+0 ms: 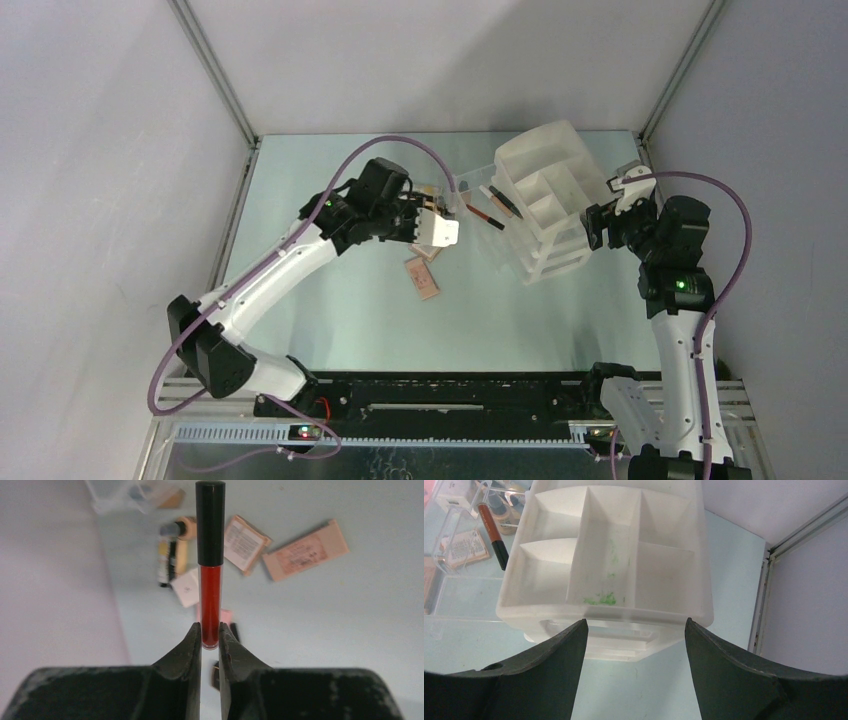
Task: Organize the makeup
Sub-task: Place the makeup in the drawer.
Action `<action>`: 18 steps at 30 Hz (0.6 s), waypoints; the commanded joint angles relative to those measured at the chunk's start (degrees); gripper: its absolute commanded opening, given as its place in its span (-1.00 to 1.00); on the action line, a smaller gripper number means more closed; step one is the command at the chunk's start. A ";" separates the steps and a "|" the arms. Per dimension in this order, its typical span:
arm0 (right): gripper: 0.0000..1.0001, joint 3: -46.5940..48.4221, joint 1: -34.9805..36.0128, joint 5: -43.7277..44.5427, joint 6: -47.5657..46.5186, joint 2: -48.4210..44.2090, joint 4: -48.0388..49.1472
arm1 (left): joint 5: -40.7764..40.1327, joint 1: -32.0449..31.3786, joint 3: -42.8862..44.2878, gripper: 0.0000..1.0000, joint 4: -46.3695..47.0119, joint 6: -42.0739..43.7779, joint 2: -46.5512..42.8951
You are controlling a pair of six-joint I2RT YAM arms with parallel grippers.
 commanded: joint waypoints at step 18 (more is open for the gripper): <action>0.59 -0.32 -0.54 -1.01 -0.39 -1.74 0.96 | -16.10 -9.88 26.32 -0.99 6.20 24.13 22.48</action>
